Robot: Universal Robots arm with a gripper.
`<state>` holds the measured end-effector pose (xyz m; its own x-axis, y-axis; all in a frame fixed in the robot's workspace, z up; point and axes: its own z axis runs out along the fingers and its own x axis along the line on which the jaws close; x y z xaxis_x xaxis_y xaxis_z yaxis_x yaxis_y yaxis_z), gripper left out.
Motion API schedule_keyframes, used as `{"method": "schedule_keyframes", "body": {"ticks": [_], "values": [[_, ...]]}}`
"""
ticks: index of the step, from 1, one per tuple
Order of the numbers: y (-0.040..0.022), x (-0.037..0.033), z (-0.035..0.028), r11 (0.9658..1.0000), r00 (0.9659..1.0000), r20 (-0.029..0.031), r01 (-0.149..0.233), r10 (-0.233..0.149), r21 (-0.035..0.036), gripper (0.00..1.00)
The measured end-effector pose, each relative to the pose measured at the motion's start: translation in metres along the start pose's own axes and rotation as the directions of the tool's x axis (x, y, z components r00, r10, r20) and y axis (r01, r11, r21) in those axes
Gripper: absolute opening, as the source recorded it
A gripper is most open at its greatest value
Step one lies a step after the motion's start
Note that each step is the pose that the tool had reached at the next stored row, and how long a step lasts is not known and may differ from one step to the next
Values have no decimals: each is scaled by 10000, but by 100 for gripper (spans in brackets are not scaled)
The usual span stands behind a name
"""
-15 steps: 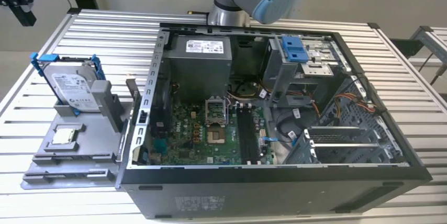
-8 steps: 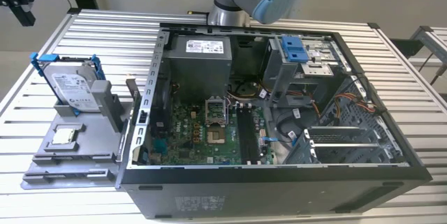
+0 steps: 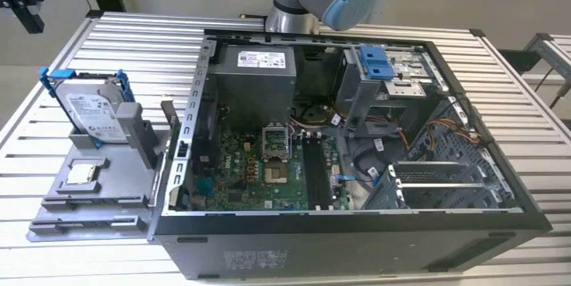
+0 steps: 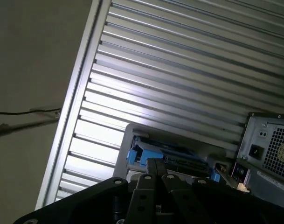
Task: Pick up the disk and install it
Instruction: 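Pick up the disk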
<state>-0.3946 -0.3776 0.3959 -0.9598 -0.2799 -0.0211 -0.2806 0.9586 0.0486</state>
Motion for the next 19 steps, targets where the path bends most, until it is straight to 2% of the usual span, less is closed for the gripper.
{"method": "schedule_keyframes", "body": {"ticks": [5,8,10,14,16,19], "values": [[0,0,0,9998,9998,-11,219,-219,-3,0],[0,0,0,9981,9981,-31,620,-620,-11,0],[0,0,0,9957,9957,-45,929,-929,-19,0],[0,0,0,9863,9862,-81,1652,-1652,-33,0],[0,0,0,9797,9796,-99,2005,-2006,-40,0],[0,0,3,9671,9670,-121,2545,-2545,-52,0]]}}
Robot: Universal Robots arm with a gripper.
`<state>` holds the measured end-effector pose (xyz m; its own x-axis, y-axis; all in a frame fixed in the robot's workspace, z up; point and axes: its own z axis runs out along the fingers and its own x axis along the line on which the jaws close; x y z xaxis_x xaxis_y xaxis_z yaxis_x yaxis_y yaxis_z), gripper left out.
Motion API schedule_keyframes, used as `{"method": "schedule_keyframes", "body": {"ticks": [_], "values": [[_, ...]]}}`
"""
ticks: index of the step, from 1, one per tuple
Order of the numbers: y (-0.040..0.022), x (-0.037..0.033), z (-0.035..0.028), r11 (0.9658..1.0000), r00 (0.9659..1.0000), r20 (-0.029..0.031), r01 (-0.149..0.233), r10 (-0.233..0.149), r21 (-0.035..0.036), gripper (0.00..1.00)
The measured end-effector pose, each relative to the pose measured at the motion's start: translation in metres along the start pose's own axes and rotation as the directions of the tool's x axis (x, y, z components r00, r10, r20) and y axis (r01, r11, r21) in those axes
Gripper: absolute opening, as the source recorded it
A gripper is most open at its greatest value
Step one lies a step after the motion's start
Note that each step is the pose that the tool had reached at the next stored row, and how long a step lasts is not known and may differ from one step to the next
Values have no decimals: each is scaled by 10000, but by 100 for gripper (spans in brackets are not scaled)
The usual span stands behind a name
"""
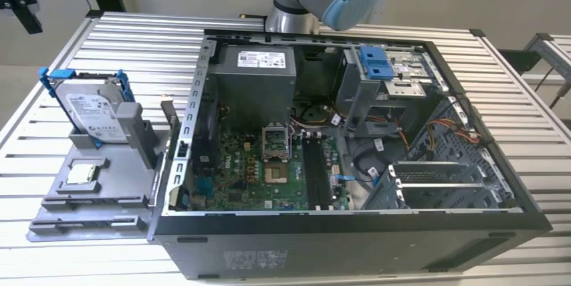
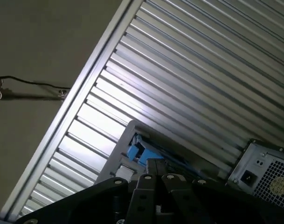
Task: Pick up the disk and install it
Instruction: 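Pick up the disk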
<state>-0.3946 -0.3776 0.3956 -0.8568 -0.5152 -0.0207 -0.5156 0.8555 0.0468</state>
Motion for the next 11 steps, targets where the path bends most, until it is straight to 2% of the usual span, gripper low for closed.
{"method": "schedule_keyframes", "body": {"ticks": [3,6,8,11], "values": [[-1,0,3,9986,9986,-46,531,-531,21,0],[-1,0,7,9946,9945,-101,1041,-1041,53,0],[-1,0,10,9902,9902,-136,1391,-1390,69,0],[-1,1,17,9813,9812,-177,1922,-1921,74,0]]}}
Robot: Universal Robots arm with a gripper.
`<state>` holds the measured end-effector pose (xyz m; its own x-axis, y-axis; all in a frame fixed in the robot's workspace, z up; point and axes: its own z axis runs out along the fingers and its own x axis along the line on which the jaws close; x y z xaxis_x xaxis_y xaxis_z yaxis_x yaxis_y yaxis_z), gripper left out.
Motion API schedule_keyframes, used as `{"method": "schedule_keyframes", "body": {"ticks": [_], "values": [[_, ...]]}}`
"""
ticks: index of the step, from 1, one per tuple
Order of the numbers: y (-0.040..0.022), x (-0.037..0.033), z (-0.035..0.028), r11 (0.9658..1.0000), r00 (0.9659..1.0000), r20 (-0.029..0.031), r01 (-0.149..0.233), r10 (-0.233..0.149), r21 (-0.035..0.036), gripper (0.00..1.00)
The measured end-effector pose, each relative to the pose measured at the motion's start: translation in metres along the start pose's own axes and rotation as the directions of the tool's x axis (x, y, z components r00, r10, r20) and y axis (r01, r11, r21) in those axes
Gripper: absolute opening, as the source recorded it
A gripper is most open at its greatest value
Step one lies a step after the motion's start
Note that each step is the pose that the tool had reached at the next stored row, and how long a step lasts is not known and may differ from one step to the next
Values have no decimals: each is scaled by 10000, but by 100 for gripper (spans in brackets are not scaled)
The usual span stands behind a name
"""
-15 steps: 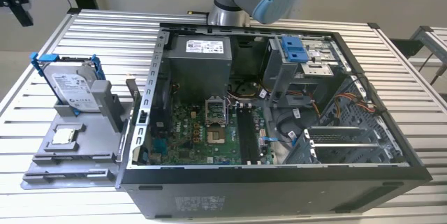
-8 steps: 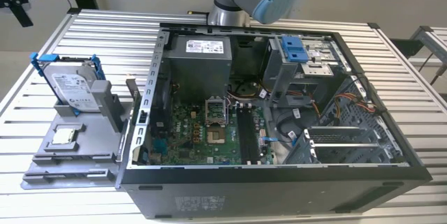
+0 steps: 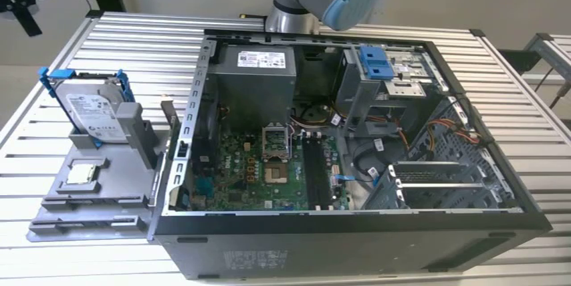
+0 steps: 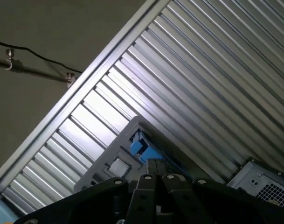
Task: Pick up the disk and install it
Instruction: 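Pick up the disk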
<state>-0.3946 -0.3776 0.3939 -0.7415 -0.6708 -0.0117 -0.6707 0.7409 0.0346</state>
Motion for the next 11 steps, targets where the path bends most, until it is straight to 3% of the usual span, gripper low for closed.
{"method": "schedule_keyframes", "body": {"ticks": [3,6,9,11], "values": [[0,0,12,9985,9985,-32,548,-548,6,0],[-1,0,27,9940,9940,-59,1091,-1091,7,0],[-2,0,45,9866,9866,-81,1632,-1632,3,0],[-1,0,58,9797,9797,-89,2004,-2004,10,0]]}}
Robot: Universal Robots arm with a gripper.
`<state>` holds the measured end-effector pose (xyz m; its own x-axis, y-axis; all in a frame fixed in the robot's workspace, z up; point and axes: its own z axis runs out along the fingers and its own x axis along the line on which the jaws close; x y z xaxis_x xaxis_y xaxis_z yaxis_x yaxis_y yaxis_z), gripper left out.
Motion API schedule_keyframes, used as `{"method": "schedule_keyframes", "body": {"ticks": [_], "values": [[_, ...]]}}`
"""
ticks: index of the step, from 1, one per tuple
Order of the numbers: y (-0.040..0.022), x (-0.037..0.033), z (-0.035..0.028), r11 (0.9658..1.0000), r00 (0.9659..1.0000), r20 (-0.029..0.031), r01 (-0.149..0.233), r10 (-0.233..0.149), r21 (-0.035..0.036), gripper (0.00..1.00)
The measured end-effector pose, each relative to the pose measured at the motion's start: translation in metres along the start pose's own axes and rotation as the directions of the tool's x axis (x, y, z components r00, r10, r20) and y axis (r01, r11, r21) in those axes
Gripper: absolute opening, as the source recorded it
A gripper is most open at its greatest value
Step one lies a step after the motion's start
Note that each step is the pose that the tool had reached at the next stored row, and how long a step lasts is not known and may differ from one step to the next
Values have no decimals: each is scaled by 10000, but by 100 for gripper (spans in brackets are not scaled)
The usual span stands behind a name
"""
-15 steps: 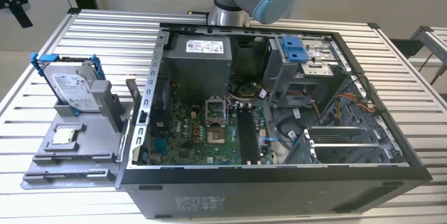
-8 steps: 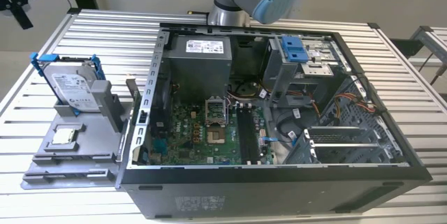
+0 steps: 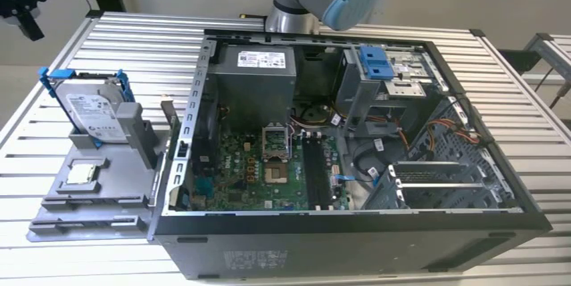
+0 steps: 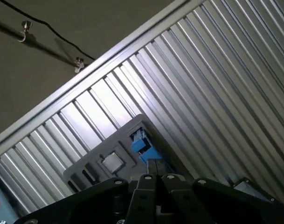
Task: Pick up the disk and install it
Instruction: 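Pick up the disk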
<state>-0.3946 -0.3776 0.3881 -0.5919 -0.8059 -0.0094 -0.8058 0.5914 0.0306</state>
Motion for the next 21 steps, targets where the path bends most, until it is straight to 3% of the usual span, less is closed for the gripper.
{"method": "schedule_keyframes", "body": {"ticks": [2,5,7,10,17,20,21], "values": [[0,0,9,9993,9994,-6,360,-360,24,0],[-1,0,15,9962,9963,36,862,-863,139,0],[-1,0,14,9922,9924,58,1230,-1231,191,0],[-1,0,15,9853,9854,53,1699,-1701,199,0],[-1,1,15,9597,9599,22,2804,-2805,180,0],[-1,1,15,9459,9460,10,3240,-3241,172,0],[-1,0,15,9395,9396,5,3422,-3422,169,0]]}}
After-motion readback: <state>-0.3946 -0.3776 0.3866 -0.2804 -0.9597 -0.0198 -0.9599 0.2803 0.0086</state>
